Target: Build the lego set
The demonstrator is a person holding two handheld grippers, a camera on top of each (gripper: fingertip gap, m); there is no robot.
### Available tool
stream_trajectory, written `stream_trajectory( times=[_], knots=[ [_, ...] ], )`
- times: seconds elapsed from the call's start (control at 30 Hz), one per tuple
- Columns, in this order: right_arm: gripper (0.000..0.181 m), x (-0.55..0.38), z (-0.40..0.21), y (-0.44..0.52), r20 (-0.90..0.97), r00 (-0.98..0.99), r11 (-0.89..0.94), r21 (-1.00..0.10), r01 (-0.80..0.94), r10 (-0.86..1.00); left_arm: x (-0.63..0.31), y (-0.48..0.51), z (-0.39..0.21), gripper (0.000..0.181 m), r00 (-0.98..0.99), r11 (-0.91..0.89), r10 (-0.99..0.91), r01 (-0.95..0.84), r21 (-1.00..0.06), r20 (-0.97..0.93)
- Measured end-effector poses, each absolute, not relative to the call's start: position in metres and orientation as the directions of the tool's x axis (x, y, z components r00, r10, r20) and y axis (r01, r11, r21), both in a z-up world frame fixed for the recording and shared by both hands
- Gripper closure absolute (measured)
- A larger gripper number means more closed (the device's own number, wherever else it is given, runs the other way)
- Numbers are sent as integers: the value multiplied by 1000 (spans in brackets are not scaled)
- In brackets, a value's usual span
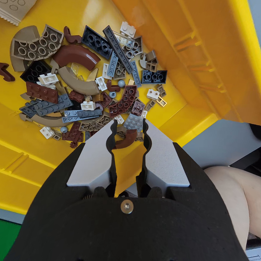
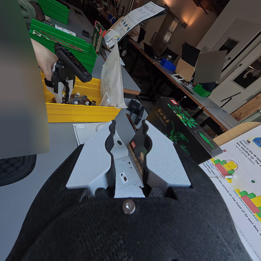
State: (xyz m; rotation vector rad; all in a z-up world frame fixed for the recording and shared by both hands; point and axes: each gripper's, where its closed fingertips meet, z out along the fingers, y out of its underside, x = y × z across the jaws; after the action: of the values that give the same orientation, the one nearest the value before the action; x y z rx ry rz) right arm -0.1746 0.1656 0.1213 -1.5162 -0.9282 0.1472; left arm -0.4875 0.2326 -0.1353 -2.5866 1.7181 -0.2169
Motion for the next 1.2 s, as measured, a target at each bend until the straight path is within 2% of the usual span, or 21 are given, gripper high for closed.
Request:
stream_trajectory(
  times=[0.07, 0.17, 0.37, 0.57, 0.63, 0.73, 0.83, 0.87, 0.93, 1.0, 1.07, 1.1, 1.13, 1.2],
  knots=[
    [143, -175, 121, 166, 425, 662, 116, -881, 458, 617, -483, 231, -134, 151, 363, -375, -925, -919, -117, 115],
    [143, -175, 120, 165, 425, 657, 115, -880, 461, 622, -483, 229, -137, 148, 361, -373, -925, -922, -100, 118],
    [143, -179, 119, 162, 430, 644, 120, -876, 467, 633, -479, 231, -144, 137, 358, -366, -927, -929, -61, 108],
    [143, -183, 119, 158, 451, 621, 136, -863, 487, 641, -477, 233, -148, 150, 317, -319, -947, -948, -19, 56],
    [143, -182, 118, 157, 454, 620, 136, -861, 490, 640, -479, 231, -148, 164, 309, -309, -949, -951, -7, 59],
    [143, -181, 119, 157, 452, 622, 136, -862, 487, 639, -482, 229, -149, 165, 286, -286, -956, -958, 8, 60],
    [143, -181, 120, 157, 449, 621, 139, -865, 482, 642, -483, 230, -142, 165, 287, -288, -957, -957, -20, 47],
    [143, -182, 119, 157, 449, 620, 139, -865, 483, 644, -481, 230, -135, 165, 283, -285, -958, -957, -57, 42],
    [143, -184, 118, 158, 446, 616, 139, -866, 480, 649, -473, 236, -113, 166, 270, -265, -963, -944, -197, 2],
    [143, -189, 116, 159, 434, 608, 143, -873, 466, 666, -453, 241, -78, 165, 253, -225, -967, -885, -407, -16],
    [143, -203, 112, 158, 428, 570, 170, -877, 449, 702, -420, 225, -34, 166, 168, -185, -982, -750, -635, 88],
    [143, -213, 110, 156, 435, 537, 200, -875, 441, 723, -405, 212, -12, 165, 95, -184, -982, -675, -715, 163],
    [142, -224, 108, 153, 453, 498, 241, -869, 432, 740, -393, 201, 4, 165, 35, -203, -972, -612, -764, 230],
    [140, -251, 103, 141, 503, 399, 344, -846, 407, 767, -371, 194, 21, 165, -4, -298, -933, -551, -780, 359]
  ],
)
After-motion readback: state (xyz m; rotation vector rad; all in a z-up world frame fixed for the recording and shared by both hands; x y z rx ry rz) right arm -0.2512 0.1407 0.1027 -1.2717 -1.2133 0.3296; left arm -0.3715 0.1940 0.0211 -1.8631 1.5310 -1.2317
